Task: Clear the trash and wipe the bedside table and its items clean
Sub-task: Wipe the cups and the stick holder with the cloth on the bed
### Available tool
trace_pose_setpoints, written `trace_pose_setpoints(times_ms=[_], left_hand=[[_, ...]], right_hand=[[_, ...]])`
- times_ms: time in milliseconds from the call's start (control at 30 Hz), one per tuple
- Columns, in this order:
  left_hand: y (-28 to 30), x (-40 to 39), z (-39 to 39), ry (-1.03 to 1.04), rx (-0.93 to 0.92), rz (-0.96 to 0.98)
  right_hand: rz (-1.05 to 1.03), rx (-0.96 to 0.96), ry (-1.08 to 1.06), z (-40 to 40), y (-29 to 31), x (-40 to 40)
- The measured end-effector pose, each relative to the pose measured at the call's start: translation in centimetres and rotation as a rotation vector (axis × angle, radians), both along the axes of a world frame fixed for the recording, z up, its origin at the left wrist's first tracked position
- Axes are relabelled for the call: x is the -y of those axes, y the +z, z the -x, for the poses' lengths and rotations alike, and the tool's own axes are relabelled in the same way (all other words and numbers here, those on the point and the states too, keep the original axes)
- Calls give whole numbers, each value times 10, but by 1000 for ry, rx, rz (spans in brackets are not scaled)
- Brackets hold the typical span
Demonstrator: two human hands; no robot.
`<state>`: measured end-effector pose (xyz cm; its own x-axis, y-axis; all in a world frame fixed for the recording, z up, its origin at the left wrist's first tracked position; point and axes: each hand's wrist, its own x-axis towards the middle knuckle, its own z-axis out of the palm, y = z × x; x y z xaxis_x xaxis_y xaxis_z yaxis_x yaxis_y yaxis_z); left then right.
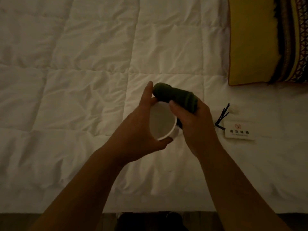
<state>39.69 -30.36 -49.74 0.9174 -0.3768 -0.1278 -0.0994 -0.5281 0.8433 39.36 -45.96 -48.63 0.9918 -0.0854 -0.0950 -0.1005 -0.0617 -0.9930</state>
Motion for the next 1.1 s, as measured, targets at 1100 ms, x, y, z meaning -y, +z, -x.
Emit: trace_pose_setpoints(times_ms=[1100], left_hand=[[-82,85,-2,7,-84,-116]], right_hand=[[543,47,-225,75,-40,52]])
